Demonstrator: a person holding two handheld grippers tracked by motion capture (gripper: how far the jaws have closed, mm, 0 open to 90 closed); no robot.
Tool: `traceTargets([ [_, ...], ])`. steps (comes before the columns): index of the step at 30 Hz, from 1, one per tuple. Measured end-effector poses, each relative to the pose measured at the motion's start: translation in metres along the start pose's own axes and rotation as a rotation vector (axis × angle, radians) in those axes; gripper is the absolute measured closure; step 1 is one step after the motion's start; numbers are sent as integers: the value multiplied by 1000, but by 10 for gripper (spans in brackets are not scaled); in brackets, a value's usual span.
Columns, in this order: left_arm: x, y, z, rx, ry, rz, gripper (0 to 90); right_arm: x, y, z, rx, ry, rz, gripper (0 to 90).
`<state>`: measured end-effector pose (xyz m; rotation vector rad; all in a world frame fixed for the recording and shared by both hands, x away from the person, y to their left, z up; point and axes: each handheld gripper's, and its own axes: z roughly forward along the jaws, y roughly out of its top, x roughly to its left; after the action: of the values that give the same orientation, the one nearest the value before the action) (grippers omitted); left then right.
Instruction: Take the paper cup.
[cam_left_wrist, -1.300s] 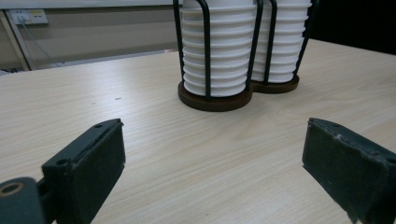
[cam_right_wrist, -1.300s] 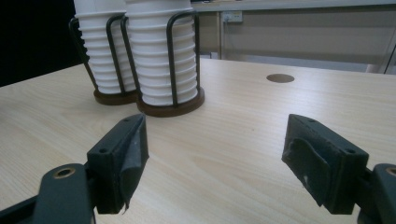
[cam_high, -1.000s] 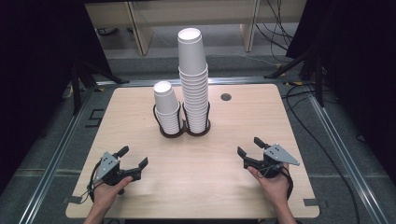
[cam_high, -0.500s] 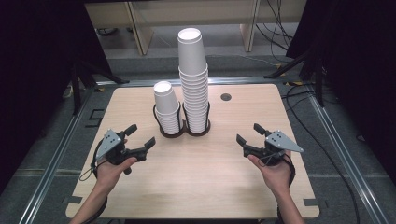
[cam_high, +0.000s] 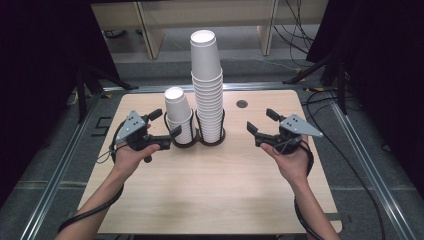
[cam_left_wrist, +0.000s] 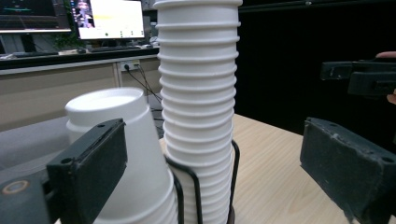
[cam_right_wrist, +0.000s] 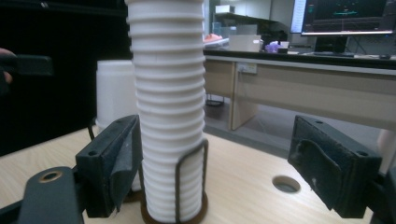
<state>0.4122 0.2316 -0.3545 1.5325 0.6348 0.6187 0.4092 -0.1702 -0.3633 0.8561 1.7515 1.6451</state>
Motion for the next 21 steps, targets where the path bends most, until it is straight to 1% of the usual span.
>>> traceTargets([
  [1, 0, 3, 4, 0, -5, 1, 68, 1, 3, 1, 5, 9, 21, 177],
  [2, 0, 3, 4, 0, -5, 1, 67, 0, 7, 5, -17, 7, 3, 176],
  [3, 1, 7, 9, 4, -9, 5, 67, 0, 7, 5, -17, 7, 3, 176],
  [4, 2, 12, 16, 6, -15, -5, 63, 0, 15, 10, -10, 17, -3, 174],
  [5, 2, 12, 16, 6, -15, -5, 63, -1, 19, 12, -11, 14, -13, 173],
  [6, 4, 15, 21, -1, -16, -12, 63, 0, 24, 15, -12, 20, -14, 172],
  [7, 4, 18, 23, -2, -15, -8, 63, 1, 27, 17, -10, 25, -9, 171],
  [8, 5, 23, 30, -1, -21, -9, 63, 0, 31, 19, -16, 24, -19, 170],
  [9, 5, 26, 33, -2, -23, -1, 63, -1, 35, 22, -26, 26, -30, 170],
  [10, 5, 26, 33, -2, -23, -1, 62, -1, 35, 22, -26, 26, -30, 170],
  [11, 5, 28, 36, 4, -27, 5, 60, 0, 42, 26, -27, 35, -26, 167],
  [12, 4, 32, 42, 3, -35, 1, 60, 0, 46, 29, -26, 48, -27, 165],
  [13, 4, 32, 42, 3, -35, 1, 59, 0, 46, 29, -26, 48, -27, 165],
  [14, 4, 35, 46, 3, -38, 1, 59, 0, 50, 32, -37, 42, -42, 165],
  [15, 4, 37, 49, 3, -39, 1, 59, 2, 54, 34, -25, 52, -23, 162],
  [16, 4, 38, 51, 3, -41, 1, 59, 2, 58, 37, -34, 54, -39, 162],
  [17, 5, 42, 57, 1, -44, -4, 59, 2, 64, 41, -40, 63, -28, 162],
  [18, 5, 42, 57, 1, -44, -4, 59, 2, 64, 41, -40, 63, -28, 162],
  [19, 6, 44, 61, 1, -49, -14, 58, 2, 72, 48, -54, 67, -50, 162],
  [20, 7, 45, 63, 3, -49, -17, 57, 3, 74, 49, -47, 70, -29, 162],
  [21, 7, 47, 67, 5, -44, -13, 57, 3, 74, 49, -47, 70, -29, 162],
])
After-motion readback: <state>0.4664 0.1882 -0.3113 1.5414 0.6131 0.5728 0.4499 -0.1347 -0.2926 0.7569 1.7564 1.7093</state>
